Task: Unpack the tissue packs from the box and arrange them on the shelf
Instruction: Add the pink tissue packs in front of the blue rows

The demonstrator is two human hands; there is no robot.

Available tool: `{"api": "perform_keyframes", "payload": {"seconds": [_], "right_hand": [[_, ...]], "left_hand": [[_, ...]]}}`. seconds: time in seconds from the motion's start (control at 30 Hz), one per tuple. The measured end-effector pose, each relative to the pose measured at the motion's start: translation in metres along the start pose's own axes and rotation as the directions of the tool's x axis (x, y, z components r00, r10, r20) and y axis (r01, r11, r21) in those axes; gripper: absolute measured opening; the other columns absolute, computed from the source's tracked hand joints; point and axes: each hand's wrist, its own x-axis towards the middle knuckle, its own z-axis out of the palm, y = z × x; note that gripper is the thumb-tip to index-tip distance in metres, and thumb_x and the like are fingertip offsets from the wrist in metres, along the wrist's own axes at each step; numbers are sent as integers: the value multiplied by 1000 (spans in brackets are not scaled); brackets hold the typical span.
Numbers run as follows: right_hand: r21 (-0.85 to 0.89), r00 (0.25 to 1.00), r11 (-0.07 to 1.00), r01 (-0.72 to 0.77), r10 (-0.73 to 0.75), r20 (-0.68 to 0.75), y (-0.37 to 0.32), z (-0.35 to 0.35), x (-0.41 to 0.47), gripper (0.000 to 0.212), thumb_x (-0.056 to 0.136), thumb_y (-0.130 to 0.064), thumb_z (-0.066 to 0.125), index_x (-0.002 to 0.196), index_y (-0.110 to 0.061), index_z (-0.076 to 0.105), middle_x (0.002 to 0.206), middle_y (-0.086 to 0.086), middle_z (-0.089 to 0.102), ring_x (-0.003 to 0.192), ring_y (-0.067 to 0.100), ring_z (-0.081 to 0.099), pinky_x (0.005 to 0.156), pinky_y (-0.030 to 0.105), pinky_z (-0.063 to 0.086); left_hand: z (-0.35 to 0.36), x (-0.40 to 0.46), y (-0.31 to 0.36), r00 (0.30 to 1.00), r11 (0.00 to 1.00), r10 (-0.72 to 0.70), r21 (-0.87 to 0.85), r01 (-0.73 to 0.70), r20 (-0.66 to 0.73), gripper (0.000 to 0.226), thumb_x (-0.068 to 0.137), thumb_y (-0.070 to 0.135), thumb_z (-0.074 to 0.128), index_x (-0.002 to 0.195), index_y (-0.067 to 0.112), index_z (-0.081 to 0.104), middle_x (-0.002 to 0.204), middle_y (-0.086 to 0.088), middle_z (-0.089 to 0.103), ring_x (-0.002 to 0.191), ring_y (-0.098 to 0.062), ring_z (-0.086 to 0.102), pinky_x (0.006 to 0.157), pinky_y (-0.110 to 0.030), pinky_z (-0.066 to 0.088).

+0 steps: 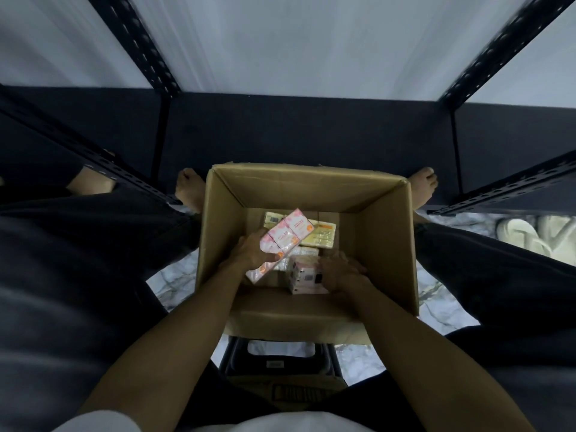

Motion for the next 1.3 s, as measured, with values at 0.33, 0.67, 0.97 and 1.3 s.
{"api": "perform_keyframes", "payload": {"seconds": [0.33, 0.67, 0.97, 1.3], "right_hand": [[468, 998, 882, -65, 44, 55, 18, -8, 4, 90, 73, -98, 27, 145, -45, 42, 149, -5, 52, 129, 27, 53, 106, 41, 44], [133, 988, 991, 16, -36, 147, 22, -5, 37, 52, 91, -55, 37, 129, -31, 63, 152, 5, 46, 138, 30, 38, 112, 45, 34], [349, 992, 934, 83, -112, 64, 35, -17, 17, 26, 86, -35, 72, 103, -22, 58, 118, 9, 63, 107, 30, 60, 93, 49, 51], [101, 985, 981, 167, -161, -64, 15, -15, -13, 63, 78, -52, 79, 127, -18, 60, 138, 7, 57, 124, 27, 51, 99, 34, 43]], "left_hand": [[20, 0, 4, 996, 985, -72, -155, 80, 58, 66, 86, 61, 70, 138, 24, 50, 133, 1, 63, 115, -23, 62, 86, -33, 47], [15, 4, 3, 996, 991, -80, -107, 83, 32, 48, 96, 43, 67, 136, 17, 61, 137, -7, 64, 121, -27, 61, 91, -29, 45], [10, 0, 4, 997, 988, -71, -135, 72, 18, 48, 92, 38, 73, 134, 15, 65, 132, -9, 67, 118, -27, 64, 99, -36, 51], [-2, -23, 7, 997, 986, -27, -166, 15, -74, 41, 91, 29, 76, 129, 13, 70, 123, -10, 72, 105, -20, 66, 78, -21, 42]]}}
